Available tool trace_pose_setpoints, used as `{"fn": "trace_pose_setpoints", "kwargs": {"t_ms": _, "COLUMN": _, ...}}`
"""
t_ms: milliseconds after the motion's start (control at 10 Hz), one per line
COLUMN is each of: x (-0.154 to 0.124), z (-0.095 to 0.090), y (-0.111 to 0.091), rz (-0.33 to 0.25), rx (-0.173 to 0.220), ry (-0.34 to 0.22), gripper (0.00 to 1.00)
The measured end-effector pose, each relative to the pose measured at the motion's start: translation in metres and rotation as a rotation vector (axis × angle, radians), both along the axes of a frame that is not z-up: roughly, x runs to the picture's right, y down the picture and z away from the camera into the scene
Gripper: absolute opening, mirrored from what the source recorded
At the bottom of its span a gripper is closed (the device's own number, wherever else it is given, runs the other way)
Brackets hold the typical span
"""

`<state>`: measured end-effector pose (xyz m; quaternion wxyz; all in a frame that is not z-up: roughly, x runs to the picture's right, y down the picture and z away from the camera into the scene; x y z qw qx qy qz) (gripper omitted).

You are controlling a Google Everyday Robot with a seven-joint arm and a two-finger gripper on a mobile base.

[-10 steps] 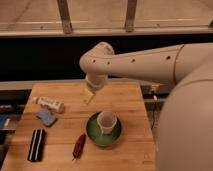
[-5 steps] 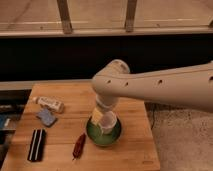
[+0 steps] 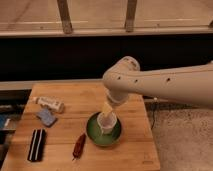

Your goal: Move the arm in a circular motion

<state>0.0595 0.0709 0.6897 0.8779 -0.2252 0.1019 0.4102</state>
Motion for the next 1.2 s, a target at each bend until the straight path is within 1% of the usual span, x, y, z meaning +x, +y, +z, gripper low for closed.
{"fn": "trace_pose_setpoints", "kwargs": {"t_ms": 200, "x": 0.03, "z": 0.031, "y": -0.037, "rz": 0.04, "rx": 0.026, "ry": 0.068, "gripper": 0.8}}
{"fn": "trace_pose_setpoints", "kwargs": {"t_ms": 400, "x": 0.049, "z": 0.053, "y": -0.067, "rz": 0.072, "rx": 0.044, "ry": 0.113, "gripper": 0.8}}
{"fn": "trace_pose_setpoints", "kwargs": {"t_ms": 500, "x": 0.06, "z": 0.071, "y": -0.092, "rz": 0.092, "rx": 0.058, "ry": 0.136, "gripper": 0.8}}
{"fn": "trace_pose_setpoints", "kwargs": {"t_ms": 600, "x": 0.061, "z": 0.081, "y": -0.107, "rz": 0.099, "rx": 0.066, "ry": 0.14, "gripper": 0.8}}
{"fn": "trace_pose_setpoints", "kwargs": {"t_ms": 700, "x": 0.057, "z": 0.095, "y": -0.125, "rz": 0.101, "rx": 0.071, "ry": 0.129, "gripper": 0.8}}
{"fn": "trace_pose_setpoints", "kwargs": {"t_ms": 900, "x": 0.046, "z": 0.11, "y": -0.143, "rz": 0.094, "rx": 0.07, "ry": 0.096, "gripper": 0.8}}
{"fn": "trace_pose_setpoints", "kwargs": {"t_ms": 1000, "x": 0.038, "z": 0.113, "y": -0.147, "rz": 0.084, "rx": 0.068, "ry": 0.077, "gripper": 0.8}}
{"fn": "trace_pose_setpoints", "kwargs": {"t_ms": 1100, "x": 0.027, "z": 0.114, "y": -0.146, "rz": 0.065, "rx": 0.061, "ry": 0.045, "gripper": 0.8}}
{"fn": "trace_pose_setpoints", "kwargs": {"t_ms": 1200, "x": 0.02, "z": 0.112, "y": -0.143, "rz": 0.049, "rx": 0.055, "ry": 0.024, "gripper": 0.8}}
